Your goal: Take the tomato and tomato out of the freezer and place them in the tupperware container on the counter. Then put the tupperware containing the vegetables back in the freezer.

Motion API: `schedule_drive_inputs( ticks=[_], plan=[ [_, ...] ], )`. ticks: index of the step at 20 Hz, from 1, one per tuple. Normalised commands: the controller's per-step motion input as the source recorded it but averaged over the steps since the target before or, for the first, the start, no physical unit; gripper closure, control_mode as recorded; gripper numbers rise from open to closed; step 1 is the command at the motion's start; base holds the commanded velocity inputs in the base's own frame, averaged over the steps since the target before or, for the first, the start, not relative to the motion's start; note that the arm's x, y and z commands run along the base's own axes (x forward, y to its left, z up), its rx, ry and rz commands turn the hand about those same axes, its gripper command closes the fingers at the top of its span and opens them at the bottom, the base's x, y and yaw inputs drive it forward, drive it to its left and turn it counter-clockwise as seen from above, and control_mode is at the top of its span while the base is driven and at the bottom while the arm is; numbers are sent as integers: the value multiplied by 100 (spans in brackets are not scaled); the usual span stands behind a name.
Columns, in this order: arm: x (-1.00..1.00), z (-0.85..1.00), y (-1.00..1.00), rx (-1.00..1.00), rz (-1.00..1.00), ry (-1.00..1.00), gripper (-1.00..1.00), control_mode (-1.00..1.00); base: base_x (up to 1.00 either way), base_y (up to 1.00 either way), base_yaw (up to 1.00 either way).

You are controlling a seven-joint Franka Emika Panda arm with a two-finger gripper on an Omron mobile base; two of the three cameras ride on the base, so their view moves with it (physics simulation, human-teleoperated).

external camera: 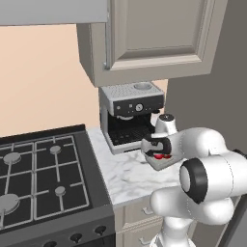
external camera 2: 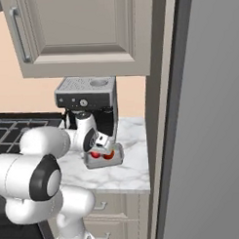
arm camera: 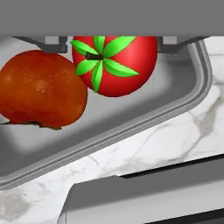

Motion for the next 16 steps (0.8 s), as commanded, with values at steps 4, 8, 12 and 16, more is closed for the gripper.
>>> schedule_drive_inputs(
  ticks=[4,8,12,16],
  plan=[
    [0,44,0,0,-2,0,-100,-100,0,0,0],
    [-3,68,-2,0,0,0,-100,-100,0,0,0],
    [8,33,-38,-4,-1,0,-100,-100,0,0,0],
    [36,4,-61,-4,-3,0,-100,-100,0,0,0]
  ],
)
